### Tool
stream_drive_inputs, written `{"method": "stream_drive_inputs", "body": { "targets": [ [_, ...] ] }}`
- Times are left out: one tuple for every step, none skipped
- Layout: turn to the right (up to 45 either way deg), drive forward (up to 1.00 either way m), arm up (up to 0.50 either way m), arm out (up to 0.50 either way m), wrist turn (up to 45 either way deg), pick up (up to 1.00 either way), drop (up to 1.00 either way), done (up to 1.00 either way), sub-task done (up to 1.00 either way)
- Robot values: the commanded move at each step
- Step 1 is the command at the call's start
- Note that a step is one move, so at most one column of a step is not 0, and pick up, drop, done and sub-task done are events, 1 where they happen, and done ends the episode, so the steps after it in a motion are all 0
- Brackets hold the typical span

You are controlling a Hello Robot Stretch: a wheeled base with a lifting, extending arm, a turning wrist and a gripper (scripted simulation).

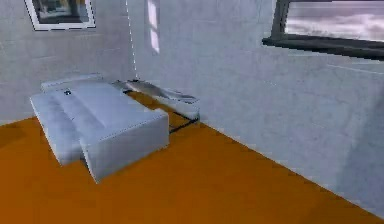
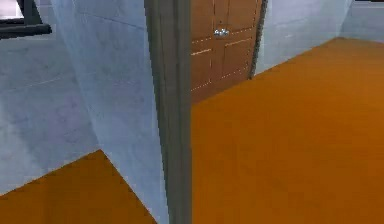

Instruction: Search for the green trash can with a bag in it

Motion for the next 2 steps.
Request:
{"method": "stream_drive_inputs", "body": {
  "targets": [
    [-39.0, 0.0, 0.0, 0.0, 0.0, 0.0, 0.0, 0.0, 0.0],
    [0.0, 0.85, 0.0, 0.0, 0.0, 0.0, 0.0, 0.0, 0.0]
  ]
}}
